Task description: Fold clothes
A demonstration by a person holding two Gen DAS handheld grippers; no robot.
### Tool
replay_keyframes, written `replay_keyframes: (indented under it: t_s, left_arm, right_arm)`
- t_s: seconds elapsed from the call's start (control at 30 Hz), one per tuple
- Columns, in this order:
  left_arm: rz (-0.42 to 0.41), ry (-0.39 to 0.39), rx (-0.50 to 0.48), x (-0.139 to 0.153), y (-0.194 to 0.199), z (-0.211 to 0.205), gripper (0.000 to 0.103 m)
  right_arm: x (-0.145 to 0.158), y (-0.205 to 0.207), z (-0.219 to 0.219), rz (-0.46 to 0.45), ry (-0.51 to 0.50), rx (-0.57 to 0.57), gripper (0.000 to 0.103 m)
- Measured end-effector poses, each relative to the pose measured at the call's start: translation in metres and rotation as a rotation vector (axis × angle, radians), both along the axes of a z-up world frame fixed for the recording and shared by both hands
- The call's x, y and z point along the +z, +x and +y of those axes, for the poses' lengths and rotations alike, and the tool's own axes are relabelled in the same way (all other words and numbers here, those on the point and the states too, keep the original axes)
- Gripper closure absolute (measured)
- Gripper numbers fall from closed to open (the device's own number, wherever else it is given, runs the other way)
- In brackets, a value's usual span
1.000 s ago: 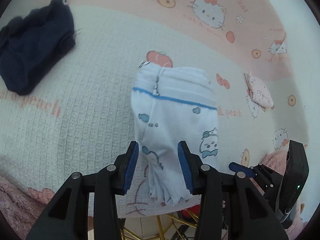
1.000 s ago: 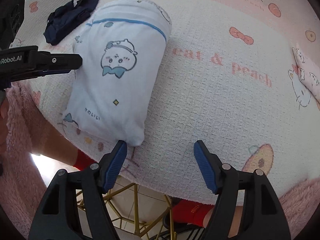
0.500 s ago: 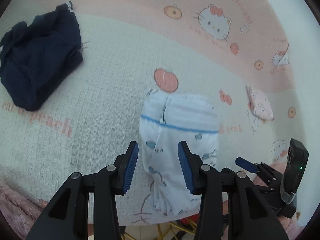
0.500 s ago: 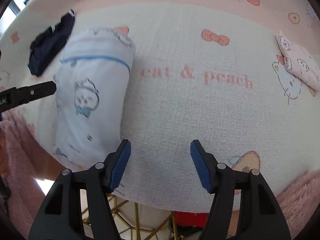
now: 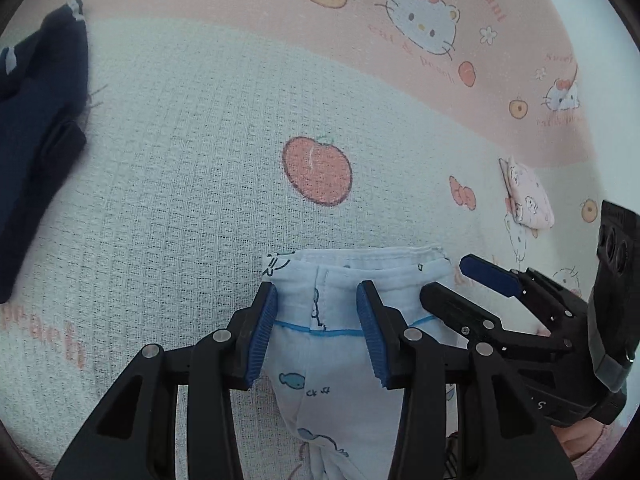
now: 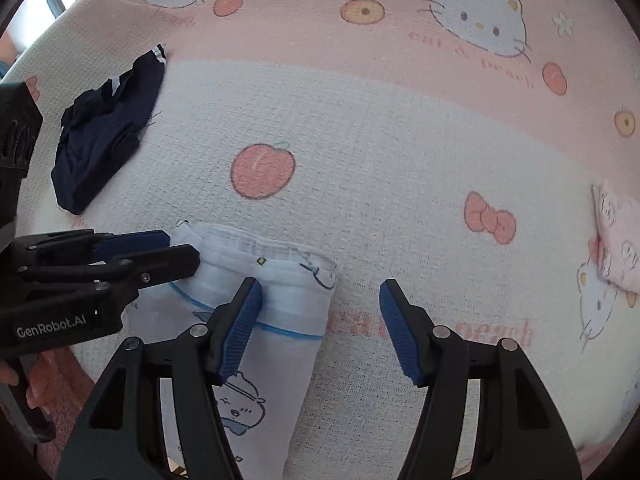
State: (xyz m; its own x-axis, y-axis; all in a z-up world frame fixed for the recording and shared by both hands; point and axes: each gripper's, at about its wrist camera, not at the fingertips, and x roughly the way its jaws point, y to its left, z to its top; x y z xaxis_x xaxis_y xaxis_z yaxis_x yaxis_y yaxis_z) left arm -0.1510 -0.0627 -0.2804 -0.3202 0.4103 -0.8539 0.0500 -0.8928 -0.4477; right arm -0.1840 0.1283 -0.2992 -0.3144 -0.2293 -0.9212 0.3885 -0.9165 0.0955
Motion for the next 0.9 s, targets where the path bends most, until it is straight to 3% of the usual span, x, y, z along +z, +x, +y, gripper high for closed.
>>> replay_keyframes:
  t_s: [0.07,0.13,0.23,0.3,0.33,0.4,0.5,0.6,0.7,0.8,0.9]
  left_arm:
    - [-0.005,0.015,0.006,-0.003,-0.001,-0.003,0.056]
    - [-0.009,0.037,0.016,-0.007,0.0,-0.006,0.048]
    - [-0.009,0.057,0.034,-0.01,0.001,-0.009,0.046]
    - [-0.003,0.035,0.027,-0.008,0.004,-0.007,0.047]
    - [0.0,0.025,0.025,-0.007,0.005,-0.006,0.047]
    - [0.0,0.023,0.029,-0.007,0.005,-0.006,0.047]
    - [0.005,0.031,0.038,-0.005,0.007,-0.008,0.047]
    - [0.026,0.035,0.053,0.003,0.013,-0.011,0.047]
    - [0.046,0.039,0.069,0.012,0.019,-0.013,0.047]
    - [0.067,0.043,0.084,0.02,0.025,-0.016,0.047]
    - [0.086,0.046,0.098,0.029,0.031,-0.018,0.047]
  right_arm:
    - [-0.003,-0.002,0.014,-0.017,-0.037,-0.035,0.034]
    - [-0.004,-0.004,0.023,-0.022,-0.05,-0.057,0.033]
    - [0.0,-0.005,0.037,-0.005,-0.047,-0.122,0.033]
    - [0.007,-0.003,0.053,0.013,-0.051,-0.199,0.041]
    - [0.008,-0.005,0.059,0.014,-0.043,-0.229,0.051]
    - [0.011,-0.009,0.069,0.009,-0.045,-0.269,0.051]
    - [0.015,-0.007,0.047,-0.005,-0.101,-0.132,0.051]
    - [0.017,-0.003,0.013,0.043,-0.001,-0.003,0.051]
    - [0.007,-0.017,0.008,0.025,0.057,-0.076,0.043]
    - [0.005,-0.031,0.024,0.019,0.118,-0.233,0.043]
    - [0.01,-0.024,0.04,-0.019,0.045,-0.229,0.044]
